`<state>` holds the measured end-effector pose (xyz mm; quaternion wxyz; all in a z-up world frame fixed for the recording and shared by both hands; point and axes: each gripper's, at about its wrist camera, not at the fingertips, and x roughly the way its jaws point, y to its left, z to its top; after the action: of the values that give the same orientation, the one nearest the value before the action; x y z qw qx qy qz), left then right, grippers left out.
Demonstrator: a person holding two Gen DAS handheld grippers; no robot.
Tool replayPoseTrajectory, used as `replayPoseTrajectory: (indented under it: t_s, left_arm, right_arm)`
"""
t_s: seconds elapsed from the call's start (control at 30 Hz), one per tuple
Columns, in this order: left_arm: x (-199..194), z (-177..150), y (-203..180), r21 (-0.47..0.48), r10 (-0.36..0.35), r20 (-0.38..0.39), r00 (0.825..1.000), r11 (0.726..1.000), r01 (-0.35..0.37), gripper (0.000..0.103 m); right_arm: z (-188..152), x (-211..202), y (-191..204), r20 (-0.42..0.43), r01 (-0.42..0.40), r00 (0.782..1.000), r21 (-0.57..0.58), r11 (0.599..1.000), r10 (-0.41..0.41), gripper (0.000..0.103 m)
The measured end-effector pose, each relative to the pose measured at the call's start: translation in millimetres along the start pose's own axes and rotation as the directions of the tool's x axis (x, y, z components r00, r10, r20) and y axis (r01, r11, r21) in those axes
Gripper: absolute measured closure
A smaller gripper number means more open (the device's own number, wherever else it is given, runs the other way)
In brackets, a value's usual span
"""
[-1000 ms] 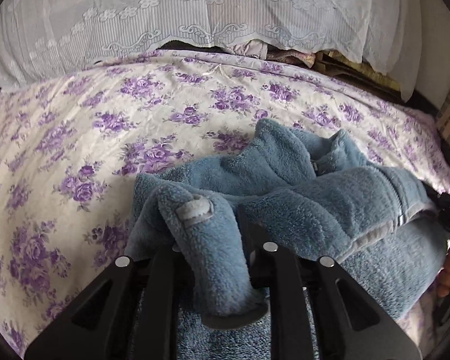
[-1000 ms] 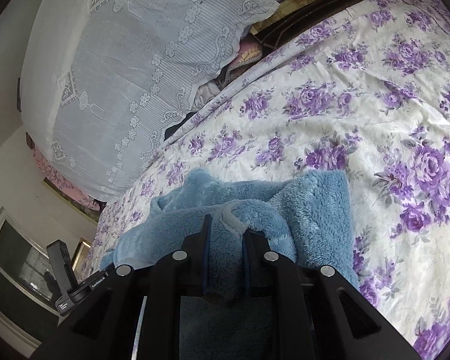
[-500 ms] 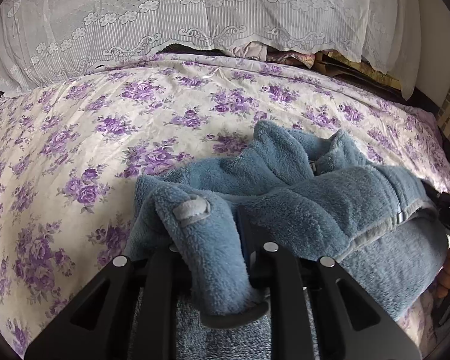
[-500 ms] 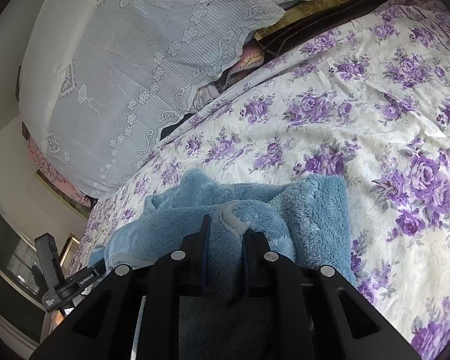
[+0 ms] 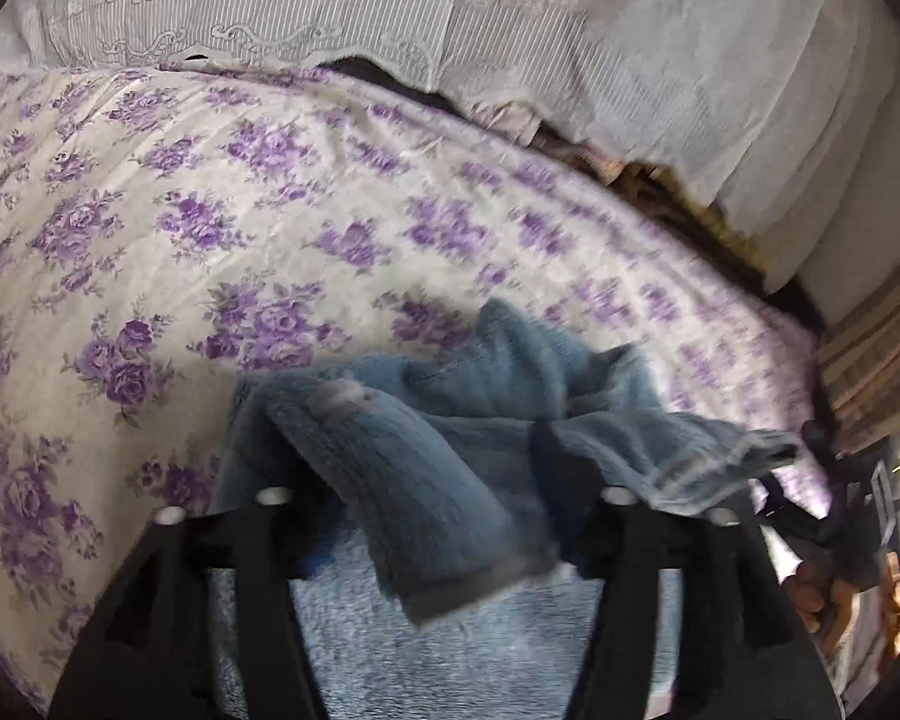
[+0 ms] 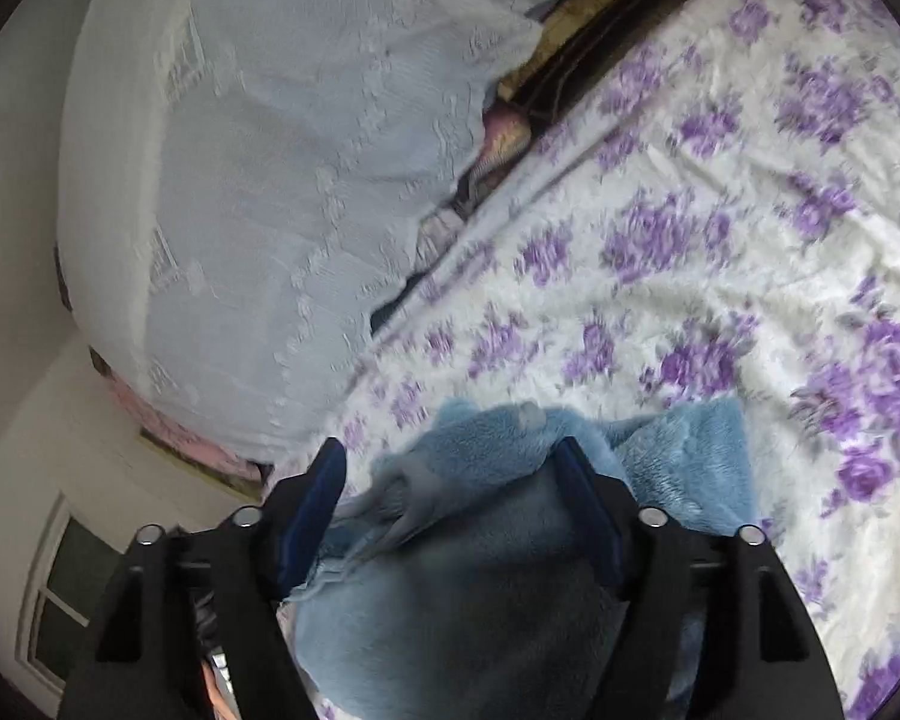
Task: Fold small clothes
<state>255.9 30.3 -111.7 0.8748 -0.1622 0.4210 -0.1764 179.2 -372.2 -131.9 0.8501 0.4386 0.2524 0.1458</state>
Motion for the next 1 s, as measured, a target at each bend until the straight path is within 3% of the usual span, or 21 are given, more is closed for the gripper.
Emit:
replayPoseTrajectory:
  t_s: [0.03,0.1,0.17,0.2,0.3,0.37,0.5,0.57,0.63,0.77,0.8,0.83,0.87,0.9,0.93,0.97,1.0]
  left_arm:
    - [-7.7,0.5,1.8,-0.015,-0.015,0.023,1.000,1.000,0.015,0.017]
    - [-22.9,2.8,3.5,-0.028,0.016,0.083,0.996,1.000,-0.013,0.007]
    - [-34.3,5.9,3.9,-0.013,0.057,0.116,0.992,0.998,-0.055,0.007]
    - [-35.4,8.2,4.3,-0.011,0.083,0.115,0.990,0.997,-0.082,0.007]
    - [-34.8,3.5,-1.3,0.057,0.162,0.109,0.981,0.984,-0.169,0.007]
    - [-31.3,-3.0,-10.3,0.127,0.214,0.113,0.970,0.965,-0.228,0.007]
    - [-9.3,-5.7,-40.6,0.269,0.358,0.133,0.924,0.885,-0.381,0.007]
    - [0.9,-1.6,-51.4,0.309,0.404,0.140,0.904,0.850,-0.428,0.006]
    - [19.6,9.1,-59.9,0.319,0.478,0.144,0.867,0.806,-0.498,0.005]
    - [64.7,32.7,-37.6,0.243,0.583,0.036,0.811,0.782,-0.573,0.004]
    - [75.0,35.9,-24.8,0.210,0.588,-0.007,0.809,0.791,-0.574,0.004]
    - [81.6,34.2,-14.5,0.184,0.569,-0.045,0.821,0.813,-0.553,0.004]
    - [90.1,33.6,-1.7,0.147,0.526,-0.099,0.845,0.847,-0.510,0.004]
    - [93.9,32.7,16.6,0.063,0.441,-0.148,0.885,0.898,-0.436,0.004]
    - [90.1,32.6,28.0,-0.002,0.384,-0.152,0.911,0.921,-0.389,0.004]
    - [88.1,32.6,33.1,-0.017,0.355,-0.151,0.923,0.932,-0.361,0.004]
    - [88.0,31.9,33.4,-0.008,0.355,-0.148,0.923,0.933,-0.360,0.004]
  right_arm:
    - [1.5,-6.1,1.5,0.014,-0.005,1.000,-0.002,1.000,0.005,0.029]
    - [3.0,-19.5,4.7,0.042,-0.012,0.999,-0.012,1.000,0.012,0.029]
    - [-0.6,-28.4,14.0,0.060,0.031,0.998,-0.076,0.997,-0.026,0.032]
    - [-4.9,-31.8,21.5,0.070,0.062,0.996,-0.135,0.989,-0.053,0.041]
    - [-23.6,-32.4,47.7,0.081,0.148,0.988,-0.320,0.936,-0.129,0.055]
    - [-37.4,-24.1,63.9,0.063,0.170,0.985,-0.424,0.890,-0.158,0.058]
    - [-54.4,6.7,85.6,0.021,0.194,0.976,-0.530,0.826,-0.216,0.059]
    - [-54.2,29.1,92.5,-0.018,0.193,0.971,-0.535,0.822,-0.240,0.058]
    - [-50.8,52.6,97.5,-0.037,0.203,0.964,-0.529,0.824,-0.262,0.058]
    - [-39.6,97.2,79.6,-0.070,0.293,0.928,-0.466,0.835,-0.365,0.058]
    - [-37.3,106.6,69.2,-0.075,0.327,0.912,-0.457,0.827,-0.403,0.058]
    - [-35.9,116.5,52.8,-0.106,0.336,0.902,-0.438,0.834,-0.419,0.060]
    - [-35.8,119.6,41.3,-0.125,0.317,0.908,-0.416,0.852,-0.399,0.062]
    - [-34.3,116.3,36.2,-0.117,0.298,0.922,-0.392,0.870,-0.369,0.066]
    - [-33.1,112.1,34.7,-0.113,0.290,0.928,-0.374,0.881,-0.354,0.066]
    - [-33.8,111.4,34.5,-0.110,0.287,0.930,-0.376,0.881,-0.350,0.067]
    - [-35.0,110.8,34.5,-0.104,0.286,0.932,-0.382,0.879,-0.348,0.067]
